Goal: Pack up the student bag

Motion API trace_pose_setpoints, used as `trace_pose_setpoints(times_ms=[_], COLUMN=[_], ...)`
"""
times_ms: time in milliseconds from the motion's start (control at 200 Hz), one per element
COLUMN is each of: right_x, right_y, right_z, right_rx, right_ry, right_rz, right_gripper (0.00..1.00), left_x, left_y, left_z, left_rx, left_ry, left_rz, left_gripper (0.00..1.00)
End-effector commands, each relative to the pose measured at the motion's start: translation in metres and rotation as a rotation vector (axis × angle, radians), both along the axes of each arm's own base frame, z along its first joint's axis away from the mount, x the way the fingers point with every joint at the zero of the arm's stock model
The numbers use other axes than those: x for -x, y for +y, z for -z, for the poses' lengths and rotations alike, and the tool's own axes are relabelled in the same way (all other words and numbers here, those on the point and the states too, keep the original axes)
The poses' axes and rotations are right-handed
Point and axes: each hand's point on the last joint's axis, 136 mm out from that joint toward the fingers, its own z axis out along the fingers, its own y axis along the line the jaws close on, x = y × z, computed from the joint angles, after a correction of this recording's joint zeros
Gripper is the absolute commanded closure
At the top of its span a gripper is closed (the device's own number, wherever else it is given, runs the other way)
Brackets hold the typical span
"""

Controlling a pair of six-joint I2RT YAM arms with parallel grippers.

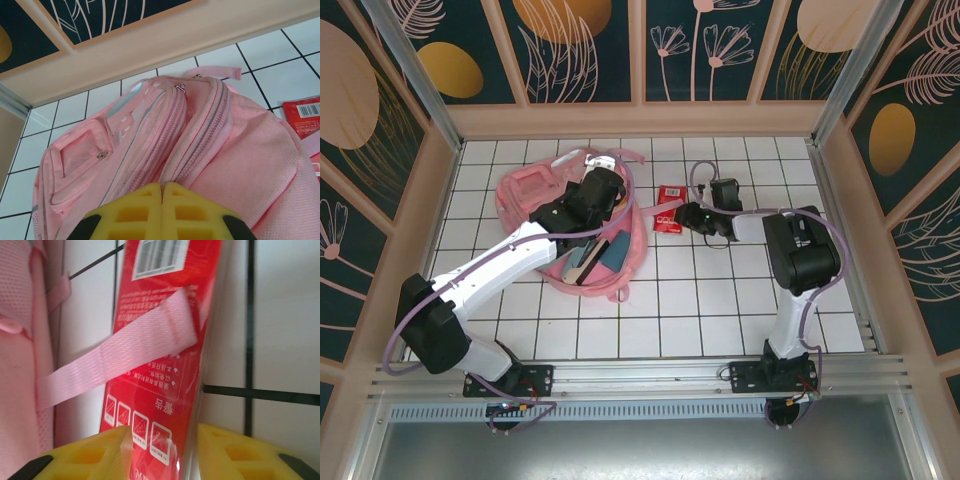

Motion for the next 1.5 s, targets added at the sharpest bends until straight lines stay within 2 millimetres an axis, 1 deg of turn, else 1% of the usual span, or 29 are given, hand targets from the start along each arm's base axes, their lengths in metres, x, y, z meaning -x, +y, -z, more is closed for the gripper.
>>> trace_pose_setpoints(times_ms=[0,180,245,360,420,490,571,661,726,811,921,956,1011,1076,1131,1201,1271,1351,1406,1496], right_x=[0.006,0.0,-0.002,-0.007,-0.012,-0.016,-0.021,-0.026,-0.031,-0.039,-0.049,-0.054,-0.061,-0.07,-0.073,-0.072,-0.07,-0.071,-0.071,-0.067], right_y=[0.027,0.048,0.052,0.059,0.055,0.05,0.038,0.021,0.011,0.005,-0.002,0.0,0.004,0.016,0.028,0.044,0.057,0.067,0.073,0.08], right_z=[-0.003,0.004,0.009,0.013,0.014,0.008,0.003,0.002,0.009,0.022,0.03,0.028,0.031,0.029,0.031,0.026,0.024,0.025,0.026,0.025], right_rx=[-0.1,-0.098,-0.072,-0.049,-0.05,-0.079,-0.07,-0.026,0.011,0.028,0.056,0.046,0.044,0.014,-0.023,-0.071,-0.079,-0.092,-0.105,-0.118], right_ry=[0.01,0.019,0.023,0.015,0.017,0.014,0.013,0.017,0.042,0.089,0.09,0.079,0.082,0.079,0.085,0.065,0.046,0.054,0.058,0.056], right_rz=[-0.071,-0.071,-0.053,-0.02,0.027,0.063,0.122,0.203,0.249,0.273,0.305,0.297,0.284,0.241,0.204,0.161,0.133,0.114,0.098,0.076], right_gripper=[0.62,0.63,0.64,0.66,0.66,0.65,0.61,0.58,0.56,0.56,0.56,0.57,0.57,0.57,0.59,0.59,0.59,0.59,0.61,0.62], left_x=[-0.002,-0.002,-0.002,-0.002,-0.002,-0.001,-0.001,-0.001,-0.001,-0.002,-0.001,-0.001,-0.001,-0.001,-0.001,-0.001,-0.001,-0.002,-0.002,-0.002], left_y=[0.01,0.008,0.007,0.006,0.006,0.006,0.008,0.008,0.006,0.006,0.006,0.007,0.007,0.006,0.005,0.002,-0.001,-0.004,-0.004,-0.003], left_z=[-0.02,-0.017,-0.016,-0.017,-0.016,-0.016,-0.017,-0.017,-0.016,-0.015,-0.016,-0.017,-0.017,-0.017,-0.016,-0.013,-0.008,-0.004,-0.004,-0.005], left_rx=[0.055,0.06,0.06,0.068,0.065,0.064,0.064,0.062,0.065,0.065,0.064,0.065,0.064,0.066,0.072,0.075,0.082,0.085,0.086,0.085], left_ry=[-0.055,-0.046,-0.044,-0.045,-0.041,-0.042,-0.045,-0.045,-0.044,-0.041,-0.042,-0.044,-0.045,-0.045,-0.041,-0.03,-0.016,-0.006,-0.004,-0.009], left_rz=[-0.044,-0.038,-0.035,-0.032,-0.03,-0.031,-0.034,-0.034,-0.029,-0.027,-0.03,-0.029,-0.03,-0.027,-0.022,-0.013,0.0,0.005,0.008,0.004], left_gripper=[1.0,1.0,1.0,1.0,1.0,1.0,1.0,1.0,1.0,1.0,1.0,1.0,1.0,1.0,1.0,1.0,1.0,1.0,1.0,1.0])
